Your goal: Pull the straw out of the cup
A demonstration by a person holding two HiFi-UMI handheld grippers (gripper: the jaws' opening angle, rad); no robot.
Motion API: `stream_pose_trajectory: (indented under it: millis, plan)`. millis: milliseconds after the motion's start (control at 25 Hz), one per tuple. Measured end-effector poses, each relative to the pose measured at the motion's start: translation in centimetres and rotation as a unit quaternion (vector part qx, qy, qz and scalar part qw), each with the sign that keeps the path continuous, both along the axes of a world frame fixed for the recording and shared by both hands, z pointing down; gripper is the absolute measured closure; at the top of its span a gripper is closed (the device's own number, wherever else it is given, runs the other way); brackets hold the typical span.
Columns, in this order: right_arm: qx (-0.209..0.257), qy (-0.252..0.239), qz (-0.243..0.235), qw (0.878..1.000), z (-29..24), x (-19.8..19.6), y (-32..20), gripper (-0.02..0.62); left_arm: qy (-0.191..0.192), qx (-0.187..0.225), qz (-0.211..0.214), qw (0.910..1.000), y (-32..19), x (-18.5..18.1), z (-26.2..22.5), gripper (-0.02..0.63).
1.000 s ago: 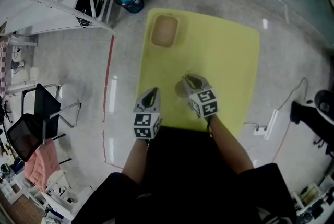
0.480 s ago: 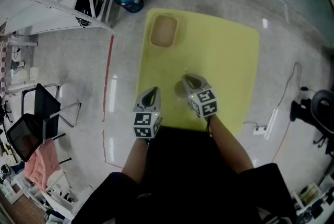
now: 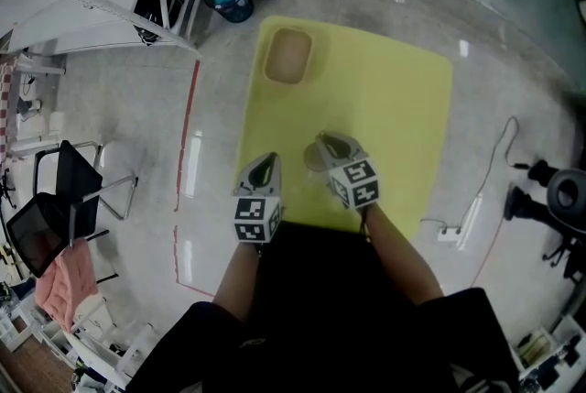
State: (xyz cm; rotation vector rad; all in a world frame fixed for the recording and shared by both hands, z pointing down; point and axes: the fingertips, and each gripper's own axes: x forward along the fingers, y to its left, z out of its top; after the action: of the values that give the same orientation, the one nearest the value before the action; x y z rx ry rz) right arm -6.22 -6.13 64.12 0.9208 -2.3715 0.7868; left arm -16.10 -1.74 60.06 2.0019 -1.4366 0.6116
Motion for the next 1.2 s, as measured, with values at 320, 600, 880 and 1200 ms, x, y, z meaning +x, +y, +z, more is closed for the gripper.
stream_pose_trajectory:
  millis: [320,600,880,1200]
  plan:
    - [0.009,0.001,-0.020,1.000,-1.1,-0.2,0.6,0.560,0.002,0.009,-0.014,0.9999,0.3,0.4,-0.6,0.561]
    - [0.024,-0.006,-0.032,0.999,-2.7,-0.5,1.4,0.560,0.001,0.018,-0.020,0.9996,1.1,0.5,-1.2,0.561]
    - [0.053,-0.018,-0.028,0.998,-5.7,0.2,1.8,0.560,0.001,0.041,-0.033,0.9986,1.2,1.3,-3.2,0.561]
    - [0.088,-0.041,-0.034,0.995,-9.1,0.7,2.7,0.560,0.003,0.058,-0.049,0.9971,2.3,2.9,-4.6,0.561]
